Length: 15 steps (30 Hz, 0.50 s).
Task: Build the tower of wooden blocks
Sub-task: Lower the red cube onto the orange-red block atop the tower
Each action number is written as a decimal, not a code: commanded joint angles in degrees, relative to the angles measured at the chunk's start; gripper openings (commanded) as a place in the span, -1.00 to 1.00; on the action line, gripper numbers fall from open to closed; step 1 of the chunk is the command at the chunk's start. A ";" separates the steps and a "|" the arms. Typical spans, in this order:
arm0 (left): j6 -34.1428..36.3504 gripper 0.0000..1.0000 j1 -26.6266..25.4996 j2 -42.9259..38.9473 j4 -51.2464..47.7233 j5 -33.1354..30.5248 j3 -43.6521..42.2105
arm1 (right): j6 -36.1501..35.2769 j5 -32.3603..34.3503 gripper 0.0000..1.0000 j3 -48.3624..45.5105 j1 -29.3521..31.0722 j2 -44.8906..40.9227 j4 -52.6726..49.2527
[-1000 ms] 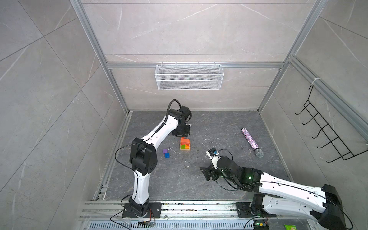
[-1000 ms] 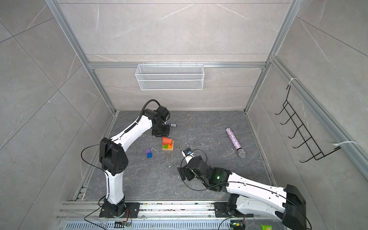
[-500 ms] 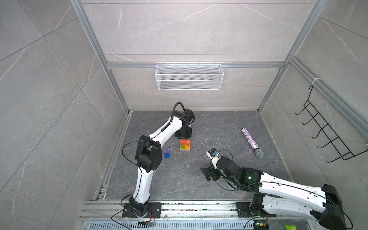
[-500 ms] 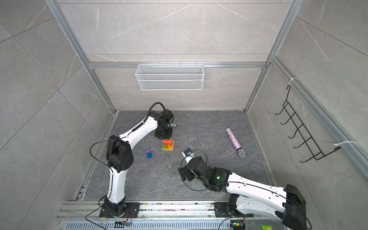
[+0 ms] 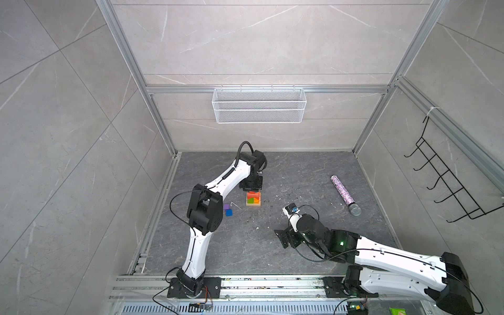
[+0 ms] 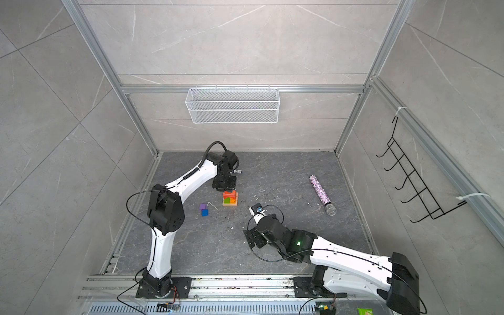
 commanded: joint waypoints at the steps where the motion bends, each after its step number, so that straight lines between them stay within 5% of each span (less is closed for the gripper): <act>1: 0.94 -0.61 -0.06 0.24 -0.81 -0.64 2.08 | -0.17 0.38 0.97 1.57 0.41 0.50 -0.93; 15: 0.96 -0.60 -0.13 0.57 -0.90 -0.62 1.84 | -0.61 0.48 0.96 2.00 0.41 1.19 -1.12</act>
